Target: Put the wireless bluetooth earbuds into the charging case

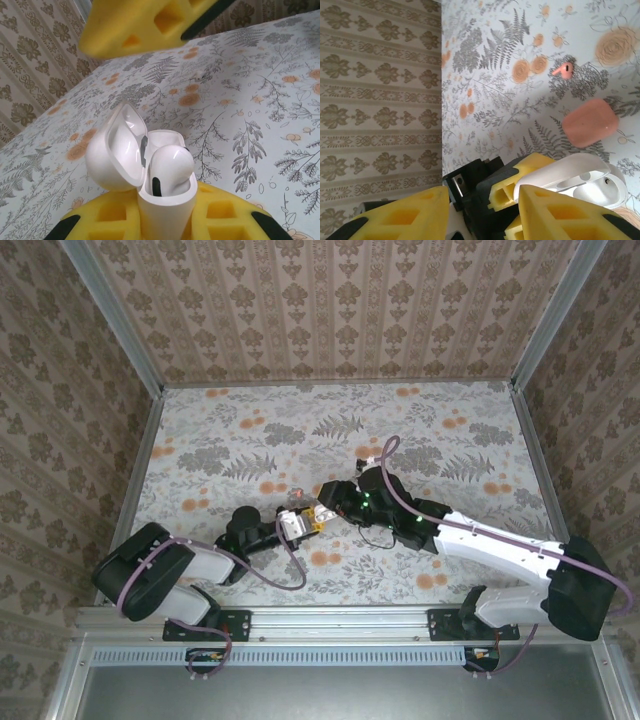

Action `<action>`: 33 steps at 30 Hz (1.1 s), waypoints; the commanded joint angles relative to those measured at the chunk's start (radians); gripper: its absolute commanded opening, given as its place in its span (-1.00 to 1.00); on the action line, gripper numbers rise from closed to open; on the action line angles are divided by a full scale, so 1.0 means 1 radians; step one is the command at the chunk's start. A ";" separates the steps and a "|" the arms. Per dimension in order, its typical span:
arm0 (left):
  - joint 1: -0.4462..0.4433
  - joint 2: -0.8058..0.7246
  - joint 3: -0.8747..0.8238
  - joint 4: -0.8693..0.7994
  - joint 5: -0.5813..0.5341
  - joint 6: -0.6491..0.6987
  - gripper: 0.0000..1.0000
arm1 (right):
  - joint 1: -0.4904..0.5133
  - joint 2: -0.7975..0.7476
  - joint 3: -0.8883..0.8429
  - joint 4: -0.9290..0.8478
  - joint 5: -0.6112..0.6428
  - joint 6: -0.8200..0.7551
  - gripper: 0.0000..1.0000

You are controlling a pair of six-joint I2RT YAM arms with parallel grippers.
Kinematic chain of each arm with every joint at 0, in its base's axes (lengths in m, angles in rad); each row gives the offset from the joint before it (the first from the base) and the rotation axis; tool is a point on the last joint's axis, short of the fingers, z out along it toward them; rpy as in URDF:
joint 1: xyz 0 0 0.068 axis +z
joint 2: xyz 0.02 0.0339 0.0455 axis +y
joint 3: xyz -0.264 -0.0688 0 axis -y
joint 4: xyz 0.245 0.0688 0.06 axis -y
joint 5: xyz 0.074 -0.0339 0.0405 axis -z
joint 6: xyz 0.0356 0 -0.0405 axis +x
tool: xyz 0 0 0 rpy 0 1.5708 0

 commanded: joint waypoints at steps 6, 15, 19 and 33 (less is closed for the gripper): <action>0.036 -0.002 -0.002 0.083 0.097 -0.090 -0.99 | -0.005 -0.093 -0.004 -0.058 -0.028 -0.190 -0.30; 0.063 -0.038 -0.001 0.084 0.148 -0.134 -0.99 | -0.036 -0.078 -0.001 -0.159 -0.091 -0.261 -0.55; 0.064 -0.052 -0.003 0.081 0.153 -0.141 -0.99 | -0.049 -0.035 0.003 -0.139 -0.126 -0.252 -0.59; 0.070 -0.069 -0.003 0.071 0.147 -0.140 -0.98 | -0.050 0.070 0.024 -0.054 -0.211 -0.235 -0.71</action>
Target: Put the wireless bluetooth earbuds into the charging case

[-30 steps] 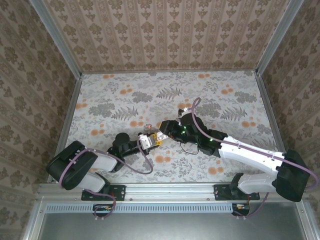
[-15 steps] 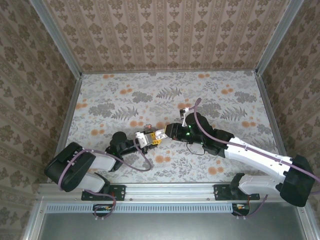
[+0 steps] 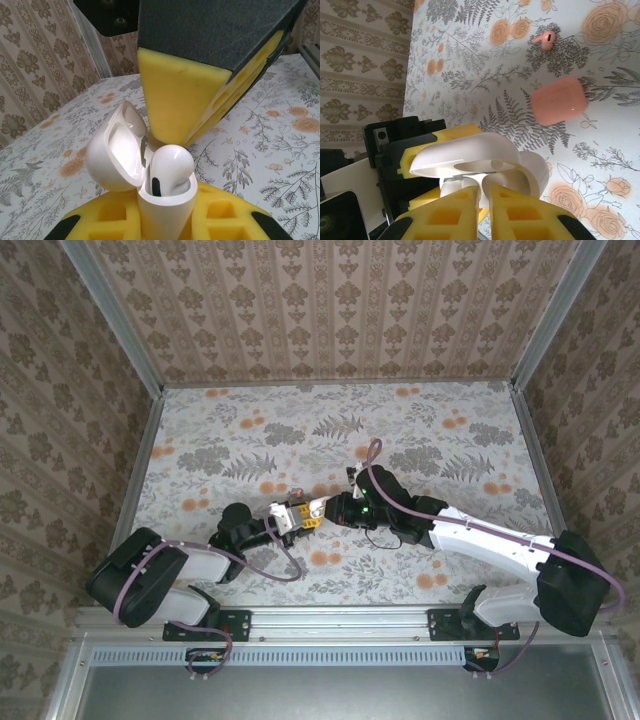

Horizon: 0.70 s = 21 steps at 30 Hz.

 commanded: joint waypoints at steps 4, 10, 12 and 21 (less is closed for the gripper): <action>0.005 -0.019 -0.003 0.032 0.020 -0.019 -0.98 | -0.004 0.027 0.024 0.061 -0.047 0.009 -0.73; 0.005 -0.019 -0.003 0.024 0.020 -0.018 -0.98 | -0.005 0.046 0.033 0.082 -0.066 0.014 -0.74; 0.005 -0.018 -0.005 0.022 0.019 -0.018 -0.98 | -0.004 0.052 0.035 0.084 -0.070 0.014 -0.75; 0.023 -0.027 -0.021 0.026 -0.037 -0.038 -0.98 | -0.007 0.014 0.056 -0.041 0.002 -0.015 -0.54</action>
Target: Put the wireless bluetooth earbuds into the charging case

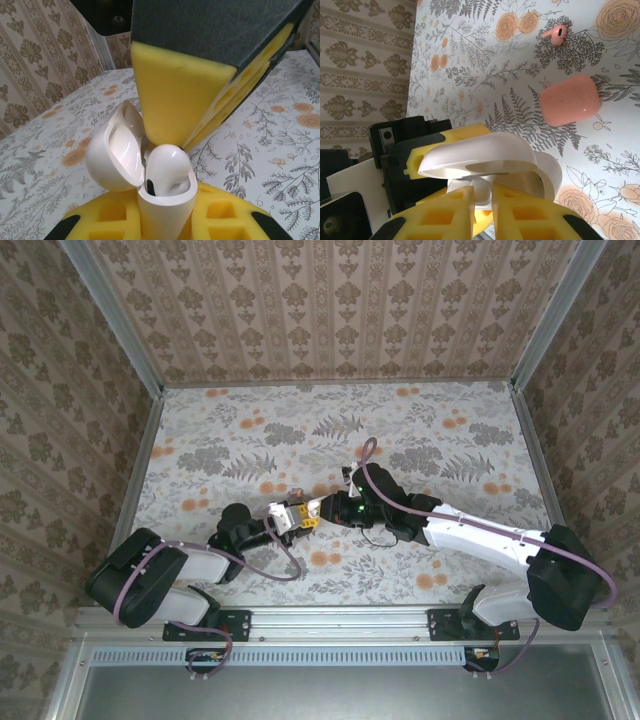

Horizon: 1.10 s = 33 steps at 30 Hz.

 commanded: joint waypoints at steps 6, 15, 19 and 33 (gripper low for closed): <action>0.036 -0.016 -0.014 0.044 -0.083 -0.074 -0.98 | -0.015 -0.058 0.100 -0.166 0.055 -0.099 -0.48; 0.099 -0.039 -0.041 0.051 -0.188 -0.158 -0.98 | -0.061 -0.006 0.220 -0.309 0.033 -0.230 -0.41; 0.139 -0.095 -0.054 0.012 -0.297 -0.220 -0.97 | -0.081 0.099 0.332 -0.432 0.032 -0.329 -0.38; 0.254 -0.553 -0.047 -0.499 -0.597 -0.287 -0.98 | -0.195 0.479 0.691 -0.761 0.071 -0.453 -0.30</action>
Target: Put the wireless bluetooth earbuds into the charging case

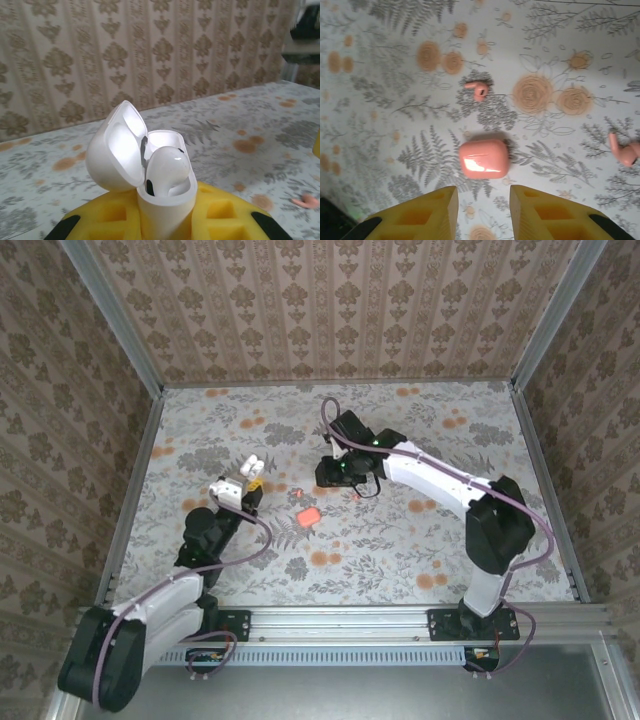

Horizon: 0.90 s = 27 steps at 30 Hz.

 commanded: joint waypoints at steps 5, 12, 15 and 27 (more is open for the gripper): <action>0.012 -0.019 0.031 -0.171 -0.020 -0.019 -0.98 | -0.159 -0.049 -0.071 -0.180 0.085 0.032 -0.24; 0.011 0.102 0.078 -0.122 0.061 -0.011 -0.97 | -0.402 -0.171 -0.246 -0.249 0.136 0.038 -0.20; 0.012 0.129 0.089 -0.115 0.076 -0.010 -0.97 | -0.490 -0.181 -0.272 -0.272 0.166 -0.003 -0.17; 0.012 0.150 0.092 -0.112 0.094 0.003 -0.98 | -0.652 -0.079 -0.290 -0.227 0.209 -0.099 -0.09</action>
